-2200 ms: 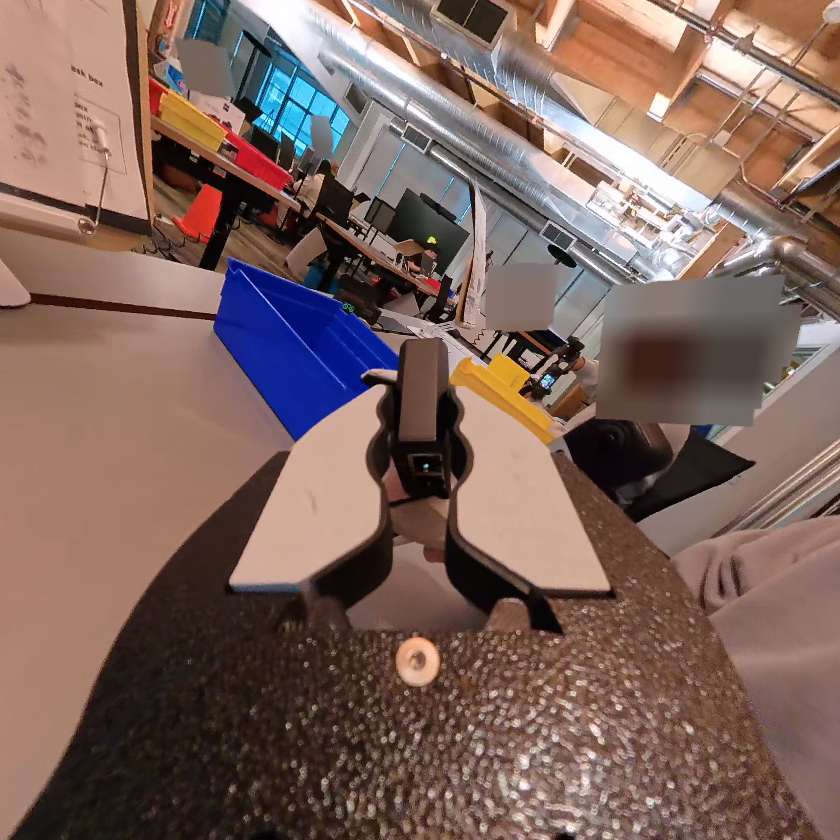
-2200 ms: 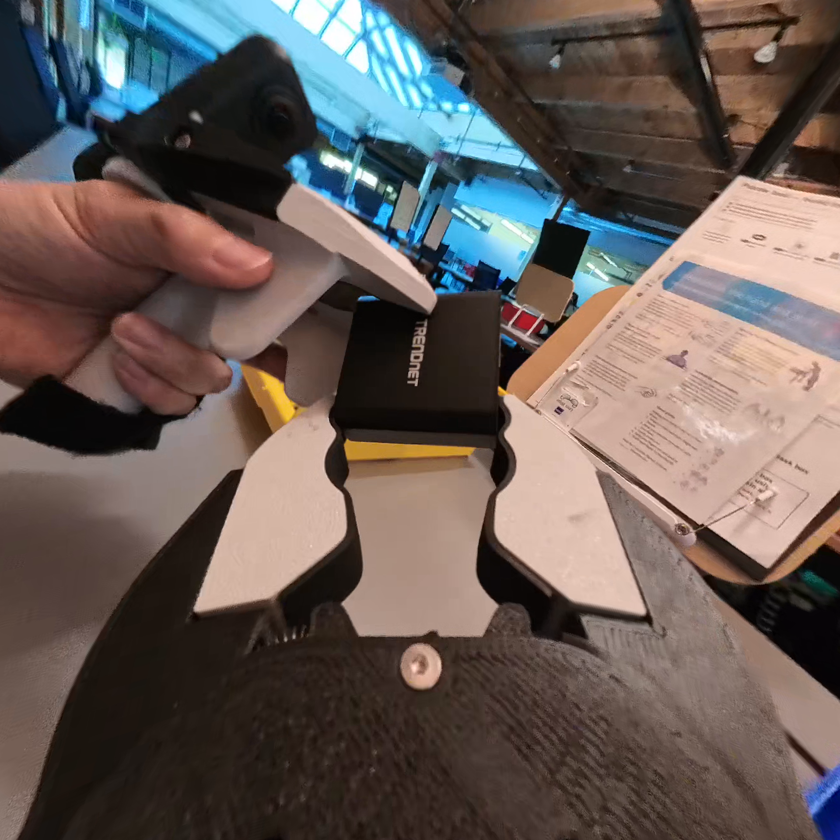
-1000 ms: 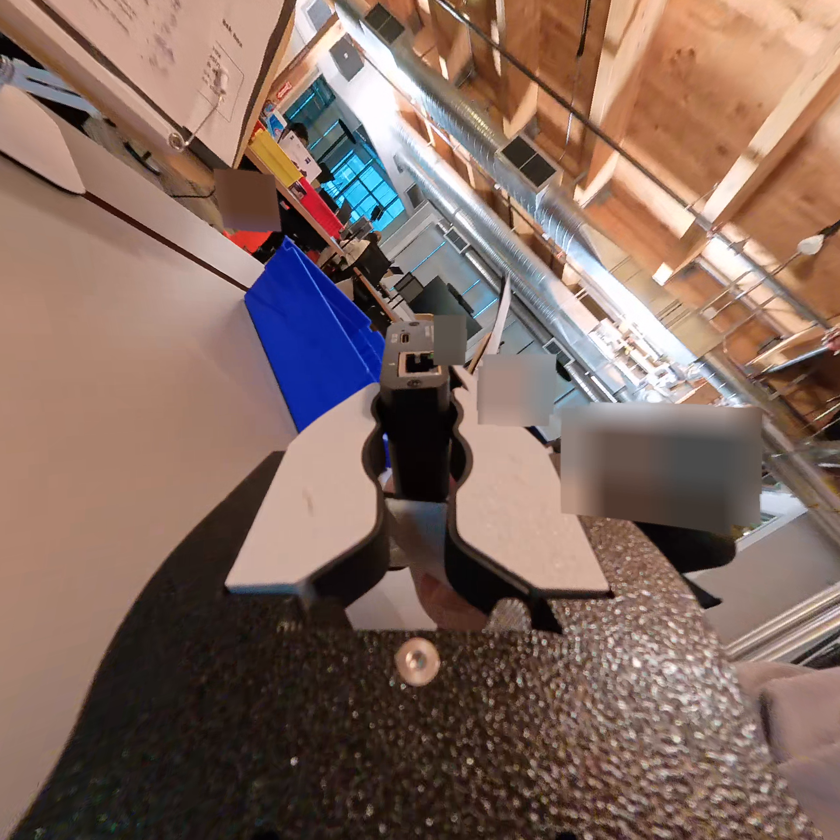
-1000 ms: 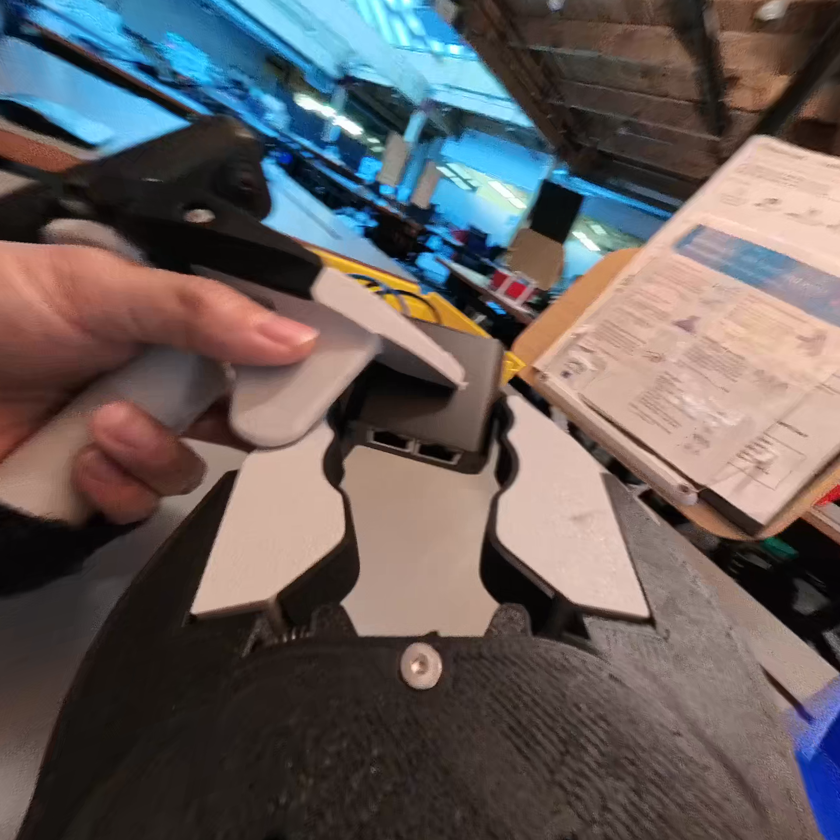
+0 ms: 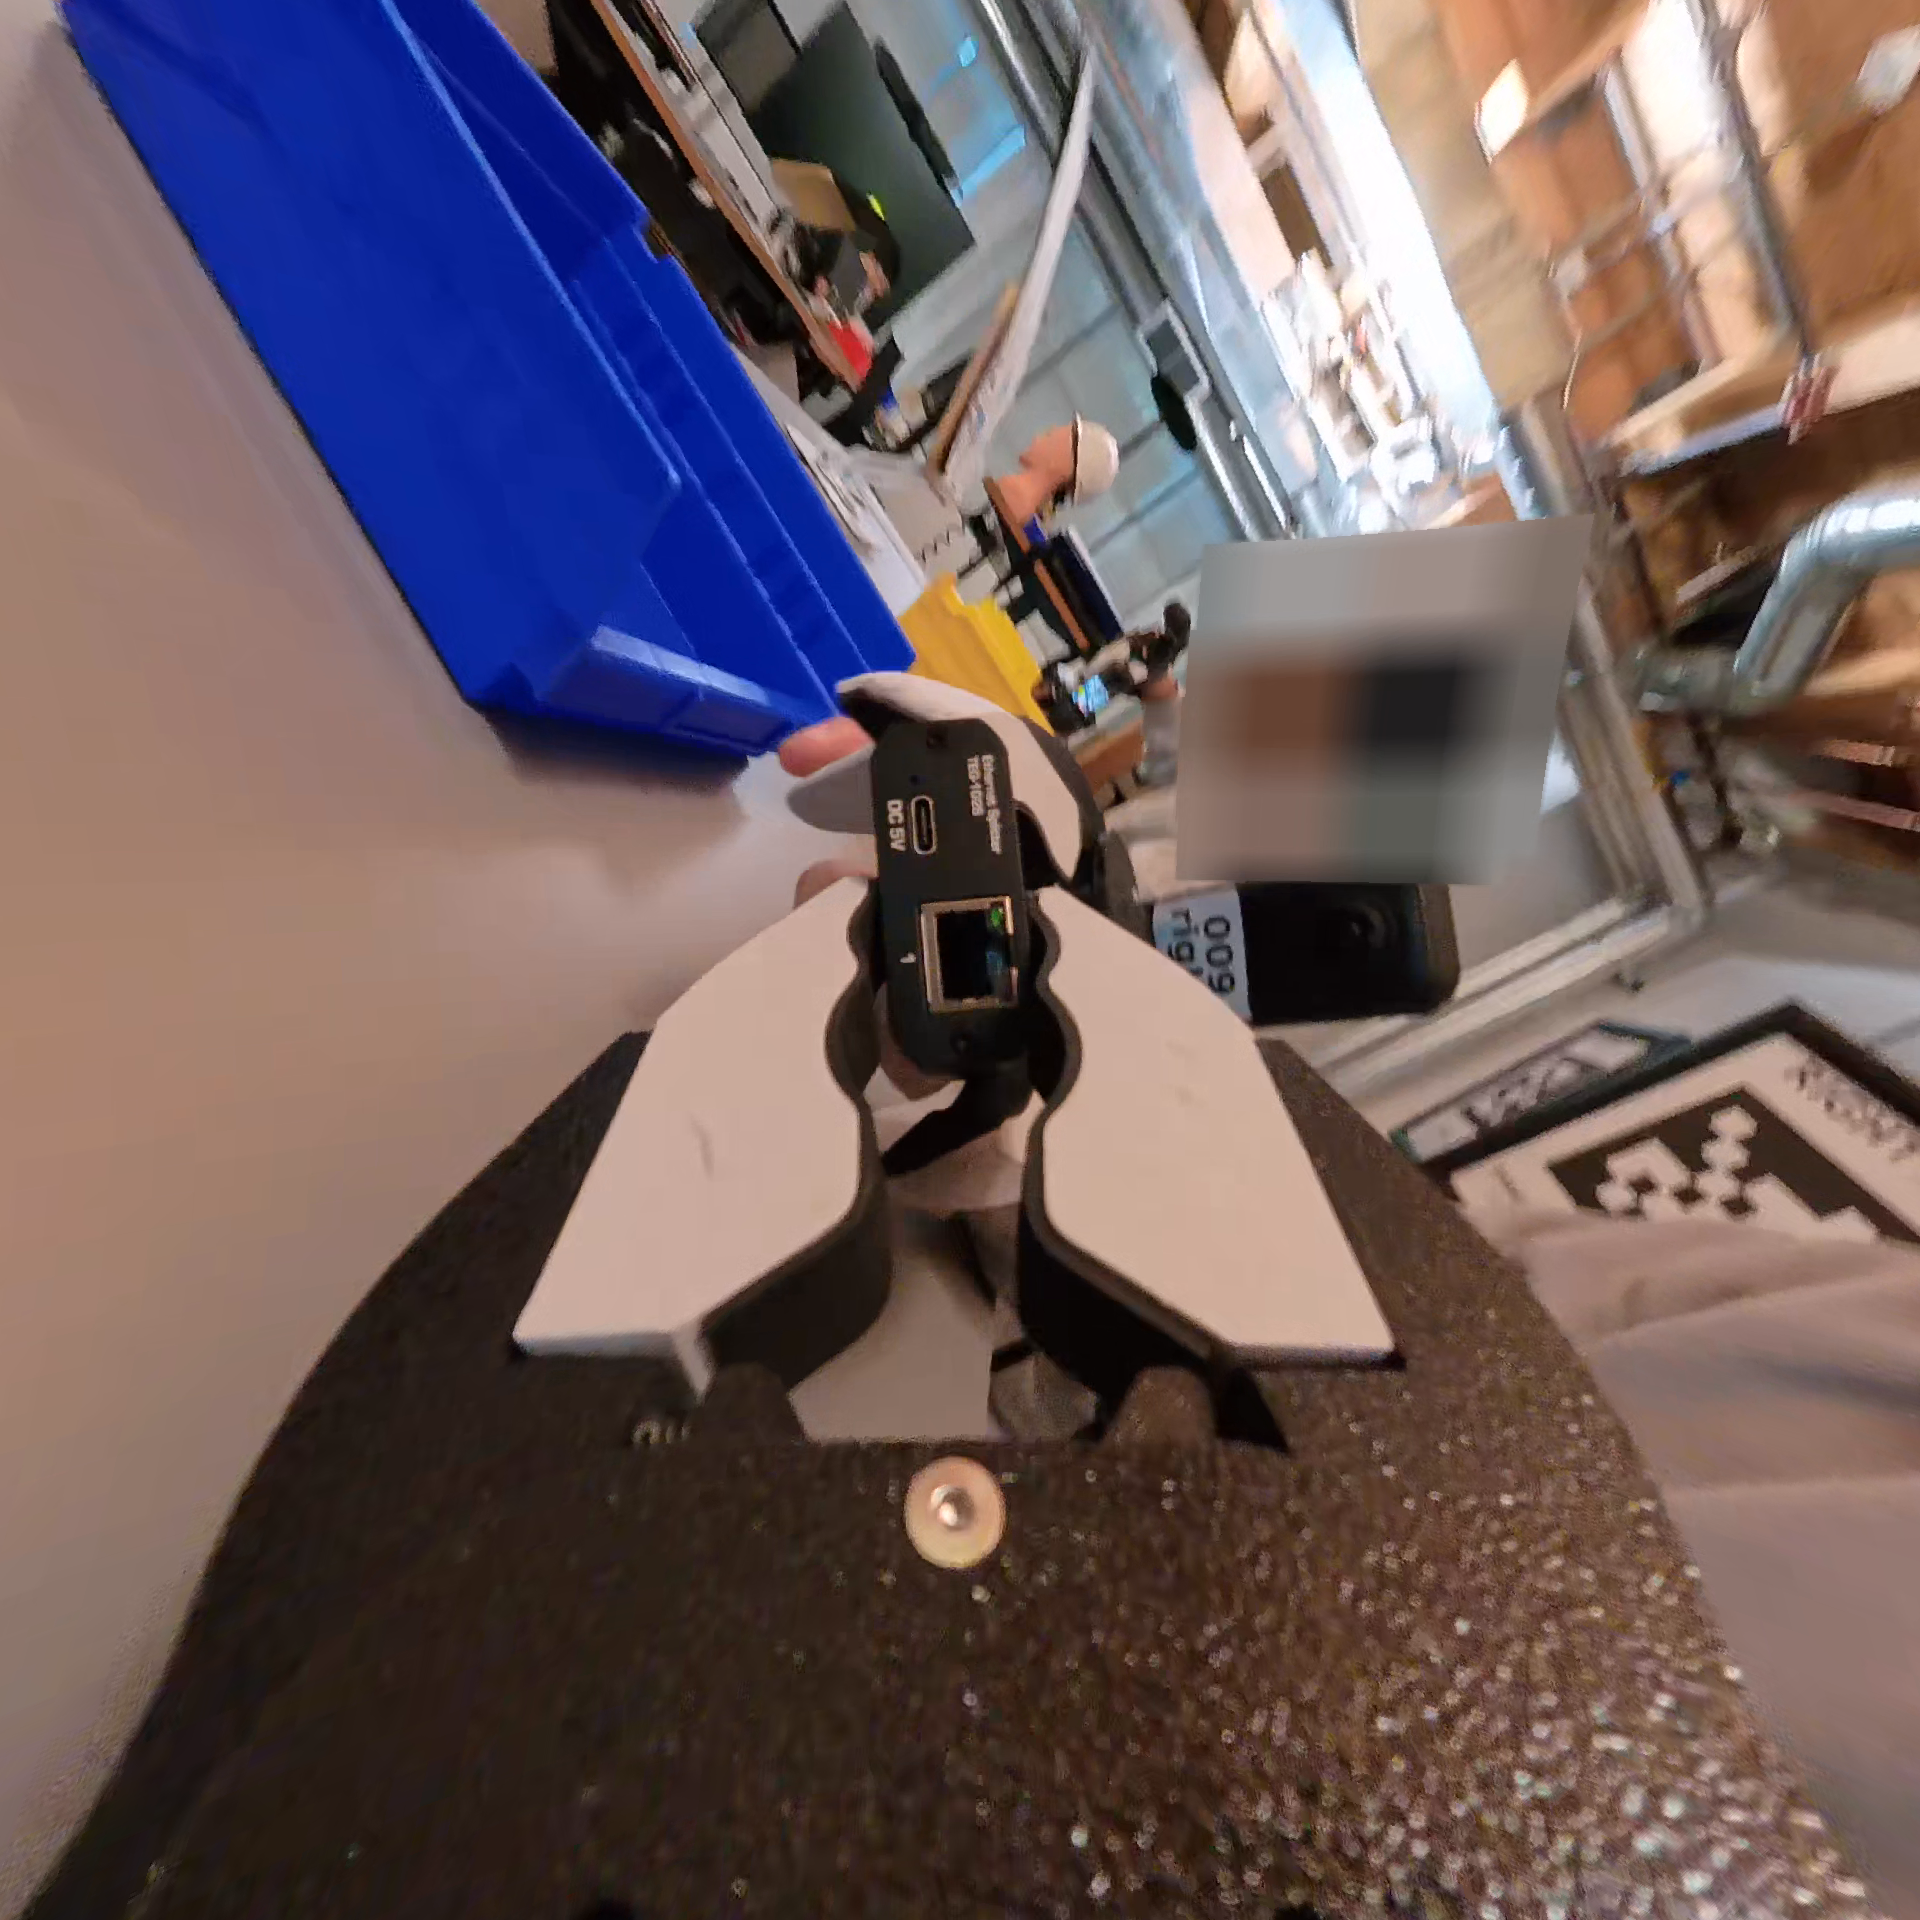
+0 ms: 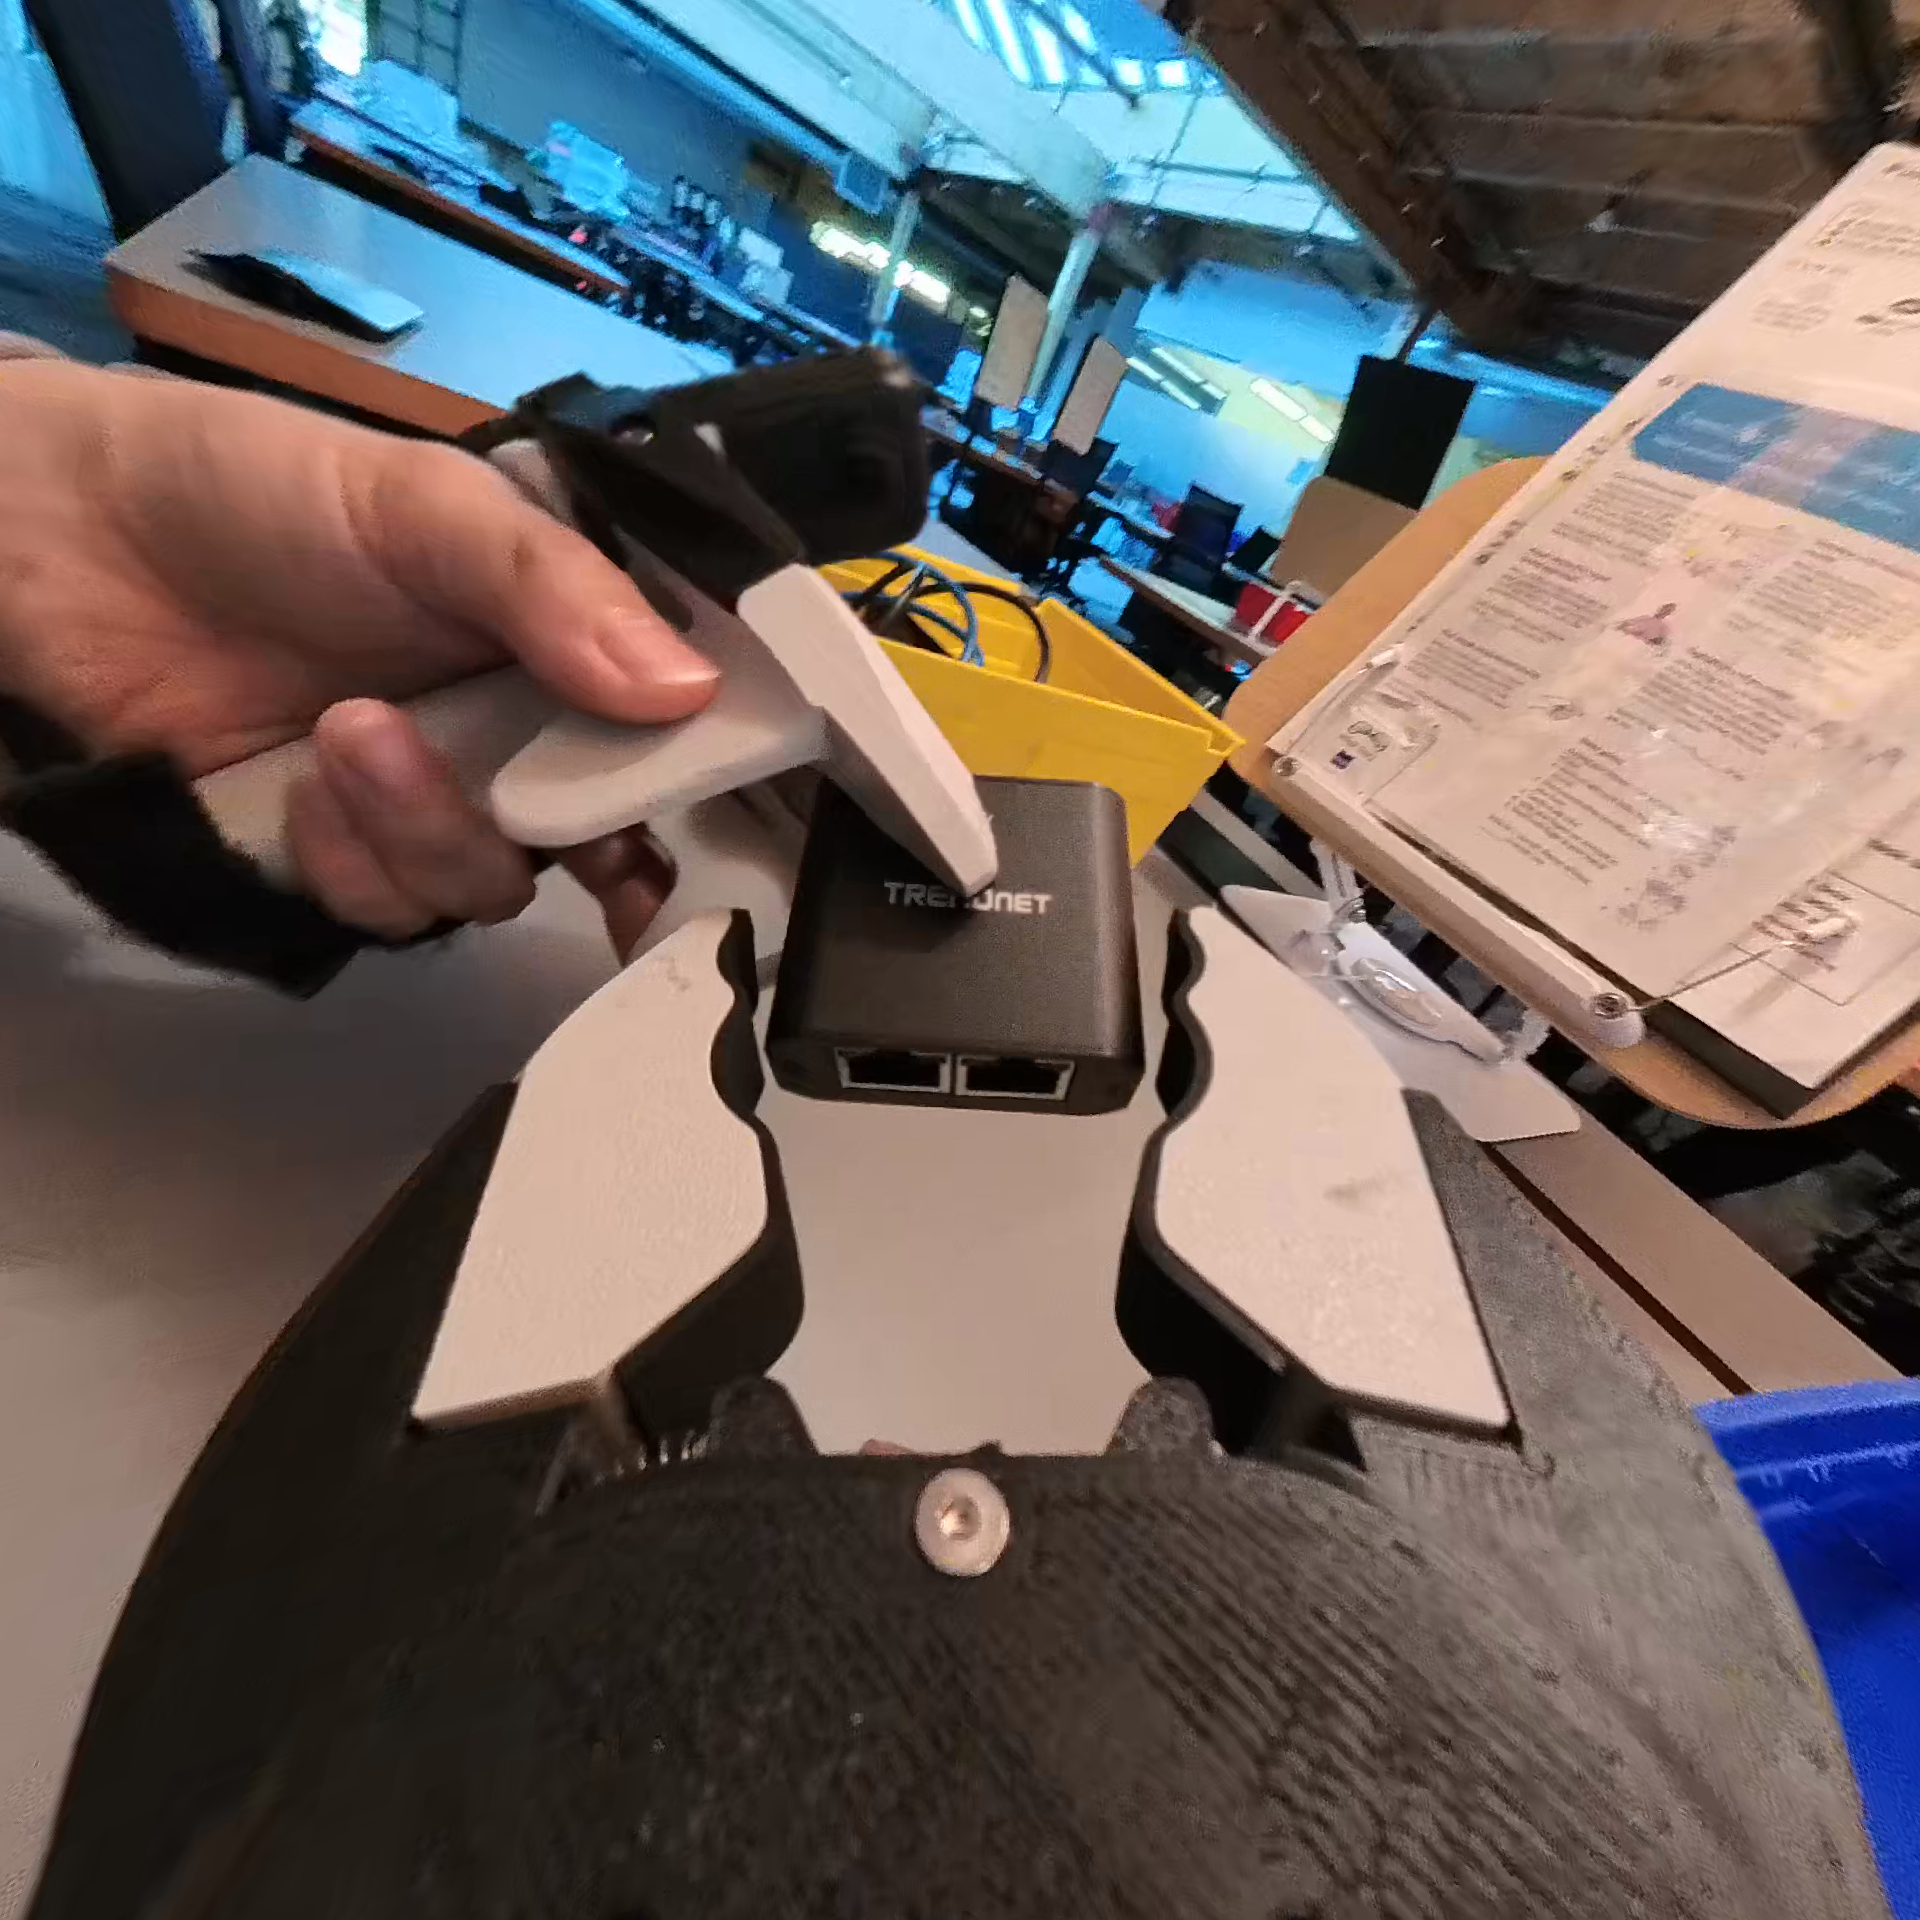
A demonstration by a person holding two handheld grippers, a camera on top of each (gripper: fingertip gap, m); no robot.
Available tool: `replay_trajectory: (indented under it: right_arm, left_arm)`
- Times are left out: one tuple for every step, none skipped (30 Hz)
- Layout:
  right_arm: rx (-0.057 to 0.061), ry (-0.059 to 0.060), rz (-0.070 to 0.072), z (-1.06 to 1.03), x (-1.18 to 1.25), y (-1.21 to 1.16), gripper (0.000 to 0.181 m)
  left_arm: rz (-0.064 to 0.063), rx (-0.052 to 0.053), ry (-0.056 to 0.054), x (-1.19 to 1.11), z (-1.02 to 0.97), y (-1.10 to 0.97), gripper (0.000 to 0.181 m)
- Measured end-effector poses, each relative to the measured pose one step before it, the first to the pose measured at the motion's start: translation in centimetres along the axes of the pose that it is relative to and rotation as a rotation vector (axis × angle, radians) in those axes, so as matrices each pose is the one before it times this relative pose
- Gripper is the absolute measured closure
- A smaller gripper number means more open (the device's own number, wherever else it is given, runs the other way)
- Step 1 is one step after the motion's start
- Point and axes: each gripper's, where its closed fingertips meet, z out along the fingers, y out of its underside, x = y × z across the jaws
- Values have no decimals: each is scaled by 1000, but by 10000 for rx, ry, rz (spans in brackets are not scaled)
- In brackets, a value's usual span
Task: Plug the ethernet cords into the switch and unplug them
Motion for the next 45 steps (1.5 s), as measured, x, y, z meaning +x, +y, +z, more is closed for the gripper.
replay_trajectory:
  right_arm:
    - [71, 127, 26, 61, 142, -29, 104]
    - [24, 57, 8, 87, 9, 28, 104]
    - [-54, 85, -4, 130, 24, 139, 101]
    - [-81, 46, -20, 139, -55, 156, 100]
    - [-64, 87, -26, 139, -12, 116, 97]
    - [-68, 172, -12, 67, 168, 90, 97]
    - [11, 5, 33, -18, 47, -7, 99]
    - [71, -148, 170, -27, -96, -76, 100]
    - [84, -162, 201, -30, -88, -111, 102]
    - [92, -89, 142, -29, -46, -108, 101]
    - [89, -160, 64, -7, -198, -117, 101]
    - [-5, -86, -25, -24, -94, 7, 103]
    - [-101, -54, -60, -12, -16, 188, 106]
    - [-13, -80, -11, -29, -51, 66, 107]
    - [99, -25, 84, -41, 4, -101, 107]
    - [15, 16, 50, -20, 41, 1, 108]
    - [-44, 20, -73, 0, 23, 121, 108]
    - [-57, -24, 3, 20, -15, 143, 108]
    - [-27, -9, 100, 41, 3, 118, 108]
    - [-12, 3, 144, 42, -4, 79, 108]
    - [-65, -7, 150, 64, -27, 164, 108]
    - [-47, 4, 160, 59, -47, 161, 108]
    - [28, -38, 207, 55, -97, 147, 108]
    - [15, -133, 253, 104, -159, 214, 107]
    - [2, -286, 365, 111, -287, 224, 107]
    - [50, -229, 255, 72, -201, 120, 107]
    - [32, -61, 63, -15, -18, -20, 107]
    - [1, -28, 62, -42, 55, -36, 107]
    - [57, -103, 149, -61, 3, -50, 108]
    - [74, -44, 181, -75, 115, -16, 107]
    - [110, -18, 166, -94, 176, -126, 108]
    - [95, -155, 187, -91, 12, -101, 108]
    - [103, -43, 199, -109, 155, -118, 108]
    - [113, 34, 172, -107, 222, -123, 108]
    - [74, -78, 128, -87, 43, -83, 108]
    - [48, -13, 83, -47, 85, -56, 108]
    - [41, 80, 20, -45, 121, -54, 108]
    - [31, -71, -25, -33, -121, -34, 108]
    - [19, -94, -26, -13, -137, -27, 108]
    - [-4, 49, -3, 7, 67, 6, 108]
    - [-24, 29, 6, 31, 50, 24, 108]
    - [-29, -99, 21, 41, -85, 42, 108]
    - [2, -18, 13, 33, 32, 1, 108]
    - [42, 85, -32, 26, 152, -44, 108]
    - [1, -13, -16, 48, 20, 1, 108]
  left_arm:
    - [-244, 339, -18, -106, 17, -225, 158]
    - [-277, 186, 99, 65, 88, -6, 158]
    - [-245, 143, 67, 52, 139, 75, 158]
    - [-54, 74, -13, -16, 190, 188, 158]
    - [82, -35, -59, -68, 225, 314, 158]
    - [21, -15, -19, -40, 173, 253, 158]
    - [-45, 19, 14, -26, 64, 111, 158]
    - [-1, 22, 33, -14, -33, 3, 158]
    - [37, -26, 17, -2, -51, -9, 158]
    - [50, -56, 42, 84, -46, 2, 158]
    - [83, -121, 53, 138, -30, 50, 158]
    - [109, -105, -3, 78, -65, 16, 158]
    - [89, 22, -16, 79, -111, -127, 158]
    - [4, 29, 44, 136, -91, -113, 158]
    - [-79, 21, 70, 148, -34, -53, 158]
    - [-14, 49, -6, 28, 28, -22, 158]
    - [44, 54, -41, -34, 32, -9, 158]
    - [9, 8, -32, -95, 8, 10, 158]
    - [-42, 11, 3, -109, -11, -1, 158]
    - [-114, 34, 45, -96, -23, -35, 158]
    - [-96, 12, 37, -110, -39, -14, 158]
    - [38, -40, -28, -162, -56, 18, 158]
    - [149, -111, -79, -151, -65, 67, 157]
    - [205, -178, -163, -209, -94, 95, 156]
    - [353, -214, -261, -269, -112, 93, 155]
    - [502, -221, -305, -266, -142, 83, 153]
    - [570, -218, -283, -137, -138, 46, 151]
    - [590, -175, -298, -60, -197, -69, 149]
    - [634, -123, -343, -36, -270, -212, 148]
    - [657, -49, -308, 58, -371, -379, 145]
    - [592, 24, -248, 142, -498, -564, 141]
    - [520, 84, -216, 133, -655, -722, 138]
    - [501, 100, -231, 11, -834, -811, 137]
    - [470, 25, -368, -330, -1025, -758, 137]
    - [421, -101, -590, -839, -1247, -623, 137]
    - [339, -214, -811, -1387, -1475, -432, 137]
    - [260, -241, -1017, -1976, -1631, -282, 137]
    - [184, -276, -1182, -2560, -1620, -23, 137]
    - [122, -326, -1268, -3029, -1362, 257, 137]
    - [71, -436, -1143, -3143, -841, 548, 137]
    - [-61, -655, -858, -2833, -293, 849, 138]
    - [-148, -749, -528, -2271, 107, 898, 138]
    - [-98, -596, -184, -1608, 380, 622, 139]
    - [-91, -392, -18, -1150, 490, 316, 140]
    - [-130, -228, 6, -825, 485, 72, 140]
